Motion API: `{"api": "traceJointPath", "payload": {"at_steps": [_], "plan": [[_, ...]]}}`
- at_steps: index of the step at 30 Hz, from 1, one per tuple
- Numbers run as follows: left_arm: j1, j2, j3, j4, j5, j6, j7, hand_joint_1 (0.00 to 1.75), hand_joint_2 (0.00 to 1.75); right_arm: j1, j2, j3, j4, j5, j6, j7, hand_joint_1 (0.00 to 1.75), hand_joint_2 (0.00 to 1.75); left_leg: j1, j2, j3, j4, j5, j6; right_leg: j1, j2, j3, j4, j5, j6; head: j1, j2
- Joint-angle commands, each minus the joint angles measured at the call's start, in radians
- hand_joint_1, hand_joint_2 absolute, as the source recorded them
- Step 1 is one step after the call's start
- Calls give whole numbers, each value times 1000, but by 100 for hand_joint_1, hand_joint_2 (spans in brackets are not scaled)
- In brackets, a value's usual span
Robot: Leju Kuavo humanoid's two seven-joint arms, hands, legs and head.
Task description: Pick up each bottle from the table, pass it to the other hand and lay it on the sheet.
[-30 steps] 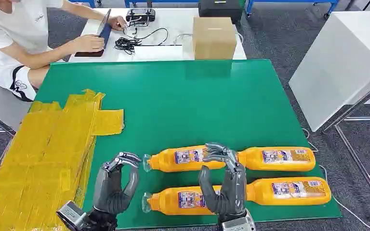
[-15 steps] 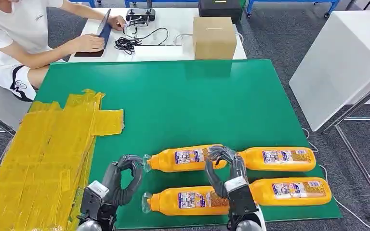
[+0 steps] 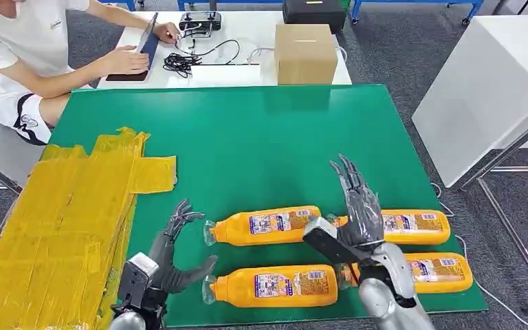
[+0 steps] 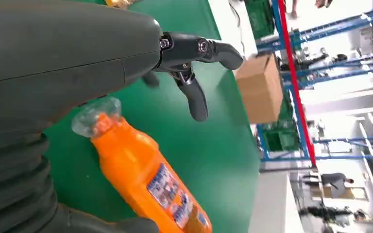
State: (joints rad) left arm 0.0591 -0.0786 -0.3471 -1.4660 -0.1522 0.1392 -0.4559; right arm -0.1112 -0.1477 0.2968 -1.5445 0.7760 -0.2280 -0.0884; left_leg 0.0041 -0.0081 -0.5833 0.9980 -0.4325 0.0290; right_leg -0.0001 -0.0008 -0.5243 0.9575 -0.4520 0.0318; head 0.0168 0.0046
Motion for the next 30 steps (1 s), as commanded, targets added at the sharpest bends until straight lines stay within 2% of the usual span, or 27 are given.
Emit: {"api": "traceJointPath", "payload": {"at_steps": [1, 4, 11, 12, 18, 23, 30], "plan": [[-82, -14, 21, 78, 24, -51, -3, 0, 175, -324, -98, 160, 340, 86, 157, 36, 0, 175, 0, 4, 2, -1, 0, 0, 0, 3, 1, -1, 1, 0, 0, 0], [-97, -11, 19, 61, 66, -80, -20, 0, 175, -402, -103, 239, 430, 94, 192, 17, 0, 175, 0, 3, 2, 0, 0, -1, 0, 3, 1, 0, 1, 0, 0, 0], [-99, -11, 20, 59, 67, -80, -19, 0, 175, -404, -100, 242, 434, 94, 193, 18, 0, 175, 0, 1, 2, 0, 0, -1, 0, 1, 1, 1, 0, 0, 0, 0], [-99, -11, 20, 59, 67, -80, -19, 0, 175, -404, -100, 242, 434, 94, 193, 18, 0, 175, 0, 2, 6, -1, -1, -1, 0, 2, 5, 0, -1, 0, 0, 0], [-96, -12, 23, 53, 80, -85, -28, 0, 175, -410, -103, 258, 437, 93, 200, 14, 0, 175, 0, 1, 2, 0, 0, -1, 0, 1, 1, 1, 0, 0, 0, 0], [-117, -2, 34, -50, 162, -111, -51, 0, 175, -487, -41, 346, 574, 55, 244, -23, 0, 175, 0, 3, 0, 0, 0, -1, 0, 3, -1, 2, 0, 0, 0, 0], [-115, 5, 35, -98, 192, -117, -46, 0, 175, -468, 28, 407, 650, 31, 229, -44, 0, 175, 0, 3, 3, -1, 0, -2, 1, 3, 1, 2, 0, 0, 0, 0]]}}
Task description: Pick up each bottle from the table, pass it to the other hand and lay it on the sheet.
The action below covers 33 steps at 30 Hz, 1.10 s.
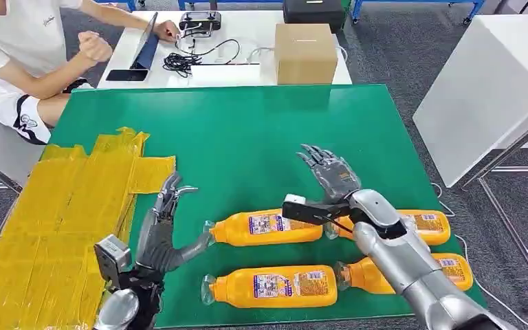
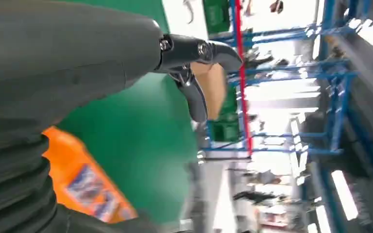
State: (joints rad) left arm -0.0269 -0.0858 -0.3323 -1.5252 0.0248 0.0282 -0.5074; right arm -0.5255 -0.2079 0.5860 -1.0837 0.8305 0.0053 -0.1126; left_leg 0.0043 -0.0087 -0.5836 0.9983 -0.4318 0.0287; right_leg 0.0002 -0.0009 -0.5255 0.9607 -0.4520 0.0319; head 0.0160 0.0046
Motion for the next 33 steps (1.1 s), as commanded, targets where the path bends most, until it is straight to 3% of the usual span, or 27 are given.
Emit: {"api": "traceJointPath", "payload": {"at_steps": [1, 22, 24, 28, 29, 31, 33], "plan": [[-29, 12, 20, -39, 15, -6, 6, 0, 175, -54, 88, 118, 189, -23, -4, -20, 0, 175, 0, 3, 3, -1, -1, -1, 0, 2, 2, -1, 0, 0, 0, 0], [-24, 8, 23, -17, 17, -1, 8, 0, 175, -40, 87, 134, 144, -47, 0, -37, 0, 175, 0, 1, 2, -1, 0, -1, 0, 1, 1, -1, 0, 0, 0, 0], [6, -5, 41, 9, 9, 15, 12, 0, 175, 36, 78, 173, -88, -94, -20, -9, 0, 175, 0, 1, 3, -1, 0, -1, 0, 0, 2, -1, 0, 0, 0, 0], [25, -11, 53, 9, -1, 25, 18, 0, 175, 64, 65, 188, -181, -99, -15, 2, 0, 175, 0, 3, 5, -1, -2, -2, 0, 2, 3, -1, -2, 0, 0, 0], [51, -20, 77, 9, -13, 59, 41, 0, 175, 97, 44, 198, -260, -120, -22, -28, 0, 175, 0, 2, 2, -1, -1, -1, 0, 1, 0, 0, -1, 0, 0, 0], [79, -14, 100, 17, -10, 59, 22, 0, 175, 144, 6, 221, -391, -106, -37, 10, 0, 175, 0, 2, 4, -2, -2, -1, 0, 1, 3, -2, -2, 0, 0, 0], [82, -17, 111, 24, -9, 57, 17, 0, 175, 151, -2, 234, -429, -101, -39, 16, 0, 175, 0, 1, 4, -2, -2, -1, 0, 0, 3, -2, -2, 0, 1, 0]]}}
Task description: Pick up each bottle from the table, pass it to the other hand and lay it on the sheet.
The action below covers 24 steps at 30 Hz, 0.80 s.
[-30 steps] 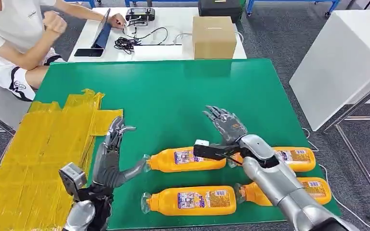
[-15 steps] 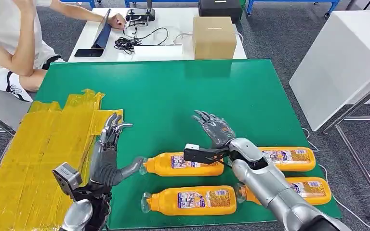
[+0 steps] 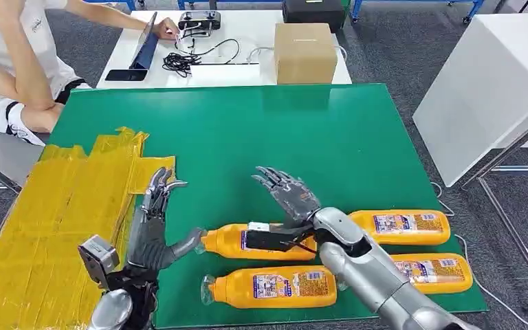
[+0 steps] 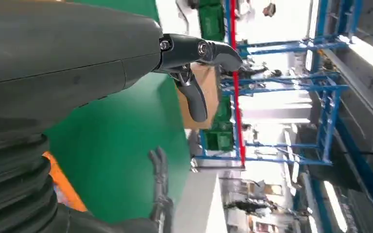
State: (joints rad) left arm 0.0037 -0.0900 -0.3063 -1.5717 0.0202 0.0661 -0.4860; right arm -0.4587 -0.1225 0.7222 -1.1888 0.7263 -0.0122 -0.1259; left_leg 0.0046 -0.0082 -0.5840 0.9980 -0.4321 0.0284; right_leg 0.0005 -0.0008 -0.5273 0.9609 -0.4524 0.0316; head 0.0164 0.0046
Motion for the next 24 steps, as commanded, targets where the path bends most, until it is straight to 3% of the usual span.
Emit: {"api": "traceJointPath", "payload": {"at_steps": [1, 10, 14, 19, 24], "plan": [[52, -16, 88, 72, -5, 19, -5, 0, 175, 85, -84, 100, -330, 1, -26, 27, 0, 175, -1, 0, 2, -1, -1, 0, -1, 0, 2, -1, -1, 0, 0, 0], [57, -23, 104, 87, -5, 19, -4, 0, 175, 116, -79, 82, -371, -26, -80, 4, 0, 175, -1, 0, 4, -1, -1, -1, -1, 0, 4, -2, -1, 0, 0, 0], [51, -22, 109, 103, -5, 20, -4, 0, 175, 118, -89, 95, -348, -103, -5, -5, 0, 175, -1, 0, 2, -1, -1, -1, -1, 0, 3, -1, -1, 0, 0, 0], [46, -24, 109, 112, -5, 20, -4, 0, 175, 121, -85, 100, -290, -90, -14, 6, 0, 175, 0, 0, 5, -2, -1, -1, -1, 0, 5, -3, -1, 0, 0, 0], [49, -31, 114, 104, 0, 23, 1, 0, 175, 137, -63, 85, -189, -18, -43, 87, 0, 175, 0, 0, 2, -2, 0, -1, 0, 0, 3, -2, 0, 0, 0, 0]]}}
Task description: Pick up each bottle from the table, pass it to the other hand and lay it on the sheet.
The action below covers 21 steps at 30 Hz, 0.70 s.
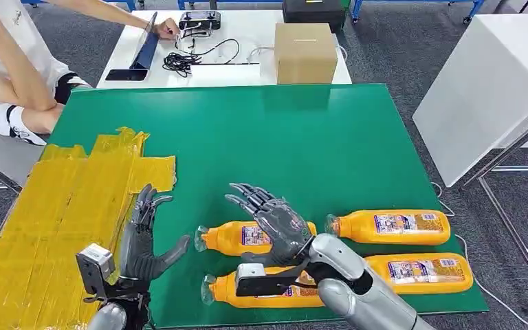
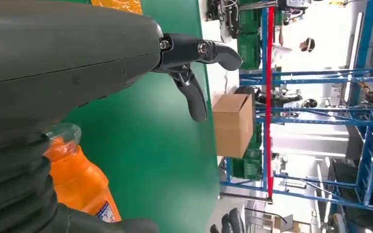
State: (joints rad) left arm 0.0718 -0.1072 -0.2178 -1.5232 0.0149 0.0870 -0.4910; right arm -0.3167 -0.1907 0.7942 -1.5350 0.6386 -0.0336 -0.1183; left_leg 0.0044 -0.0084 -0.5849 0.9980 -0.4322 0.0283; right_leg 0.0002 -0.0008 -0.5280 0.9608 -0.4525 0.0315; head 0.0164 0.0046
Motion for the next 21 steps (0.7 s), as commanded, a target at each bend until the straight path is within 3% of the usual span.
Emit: {"api": "traceJointPath", "payload": {"at_steps": [1, 10, 21], "plan": [[-18, -13, 24, 52, 6, 1, 7, 0, 175, -6, 12, 10, 182, 94, -36, 96, 0, 175, 0, 1, 7, -3, -1, -1, 0, 0, 8, -4, 0, 0, 0, 0], [-14, -19, 9, 5, -2, -3, 15, 0, 175, -35, 64, 2, 310, 256, -82, 206, 0, 175, 0, 2, 5, -1, -1, -1, 0, 2, 5, -2, 0, 0, 0, 0], [-29, -22, 4, 17, -9, -8, 22, 0, 175, -72, 103, -33, 433, 266, -45, 223, 0, 175, 0, 2, 3, -1, 0, -1, 0, 1, 3, -1, 0, 0, 0, 0]]}}
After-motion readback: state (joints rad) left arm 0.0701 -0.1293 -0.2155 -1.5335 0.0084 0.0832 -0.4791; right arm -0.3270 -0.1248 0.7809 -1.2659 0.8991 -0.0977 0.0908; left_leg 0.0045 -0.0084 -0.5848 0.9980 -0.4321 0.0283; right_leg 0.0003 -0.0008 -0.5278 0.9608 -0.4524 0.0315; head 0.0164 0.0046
